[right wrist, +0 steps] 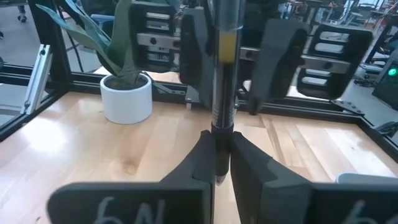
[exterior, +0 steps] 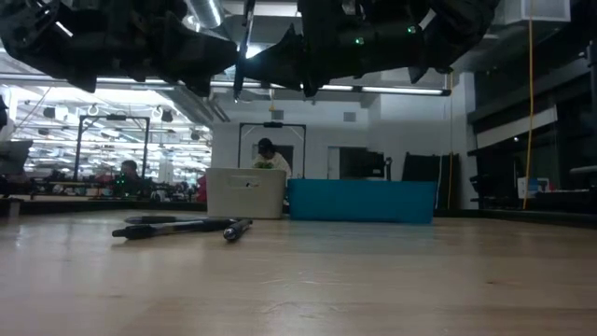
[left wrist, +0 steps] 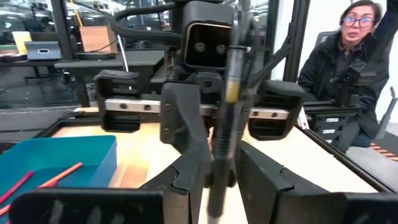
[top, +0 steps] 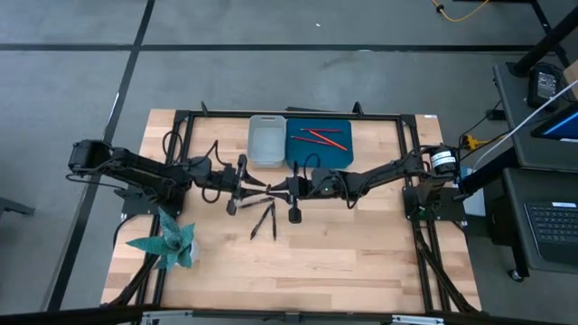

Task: Sort pens & pencils
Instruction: Put the black pen into the gray bin

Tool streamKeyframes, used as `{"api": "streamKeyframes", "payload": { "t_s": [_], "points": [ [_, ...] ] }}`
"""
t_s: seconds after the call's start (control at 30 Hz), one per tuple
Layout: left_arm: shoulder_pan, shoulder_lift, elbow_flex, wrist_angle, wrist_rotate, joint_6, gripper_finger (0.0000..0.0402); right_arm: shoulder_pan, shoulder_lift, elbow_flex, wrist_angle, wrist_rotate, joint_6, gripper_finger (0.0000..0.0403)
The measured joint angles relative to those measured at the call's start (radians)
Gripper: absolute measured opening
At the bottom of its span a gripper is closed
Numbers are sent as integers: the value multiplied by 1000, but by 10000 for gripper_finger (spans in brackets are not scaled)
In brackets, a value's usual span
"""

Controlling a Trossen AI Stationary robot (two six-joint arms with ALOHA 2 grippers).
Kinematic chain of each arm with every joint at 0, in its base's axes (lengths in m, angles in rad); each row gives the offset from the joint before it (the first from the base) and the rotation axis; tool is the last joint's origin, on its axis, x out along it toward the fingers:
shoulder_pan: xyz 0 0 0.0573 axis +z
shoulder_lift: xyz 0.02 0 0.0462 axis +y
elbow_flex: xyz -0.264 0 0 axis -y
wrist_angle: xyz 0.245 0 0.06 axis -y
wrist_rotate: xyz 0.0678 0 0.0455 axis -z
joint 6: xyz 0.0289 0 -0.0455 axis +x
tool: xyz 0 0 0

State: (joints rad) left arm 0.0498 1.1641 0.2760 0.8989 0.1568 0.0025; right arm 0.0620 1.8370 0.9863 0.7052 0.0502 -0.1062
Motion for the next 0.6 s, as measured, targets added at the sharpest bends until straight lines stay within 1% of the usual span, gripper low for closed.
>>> {"api": "streamKeyframes", "payload": {
  "t_s": [0.27,0.6],
  "points": [
    [29,0,0,0,1,-16,85,2,0,0,0,-1,0,31],
    [29,0,0,-1,125,-53,85,2,0,0,0,-2,0,31]
  ]
}}
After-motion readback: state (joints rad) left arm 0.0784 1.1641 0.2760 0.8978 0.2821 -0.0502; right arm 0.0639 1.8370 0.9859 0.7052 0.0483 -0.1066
